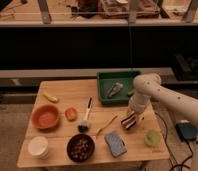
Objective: Wipe table surface with eraser
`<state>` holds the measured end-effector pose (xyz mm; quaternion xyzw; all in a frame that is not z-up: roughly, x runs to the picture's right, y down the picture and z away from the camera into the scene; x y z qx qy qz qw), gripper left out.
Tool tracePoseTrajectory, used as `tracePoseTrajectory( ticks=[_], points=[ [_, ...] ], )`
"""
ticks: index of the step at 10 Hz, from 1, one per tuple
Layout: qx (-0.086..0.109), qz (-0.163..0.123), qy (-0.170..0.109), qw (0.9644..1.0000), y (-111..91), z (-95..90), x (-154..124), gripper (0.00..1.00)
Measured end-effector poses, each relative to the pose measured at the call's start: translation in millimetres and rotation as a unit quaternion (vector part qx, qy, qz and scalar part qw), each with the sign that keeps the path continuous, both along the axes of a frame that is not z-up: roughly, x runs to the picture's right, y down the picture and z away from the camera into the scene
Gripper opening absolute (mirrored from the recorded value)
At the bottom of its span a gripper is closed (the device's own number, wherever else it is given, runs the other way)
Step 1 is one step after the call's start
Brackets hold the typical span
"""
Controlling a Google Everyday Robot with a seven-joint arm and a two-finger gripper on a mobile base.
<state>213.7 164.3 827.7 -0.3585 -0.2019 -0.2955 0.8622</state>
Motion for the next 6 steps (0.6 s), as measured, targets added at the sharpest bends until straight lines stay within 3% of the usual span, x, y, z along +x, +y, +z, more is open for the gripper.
tracePoseTrajectory(
  ticks=[4, 6],
  points=[
    [0.000, 0.001, 0.021, 0.9998, -1.6, -9.2, 28.5, 0.00],
    [-0.006, -0.006, 0.015, 0.9998, -6.0, -8.6, 34.5, 0.00]
  ],
)
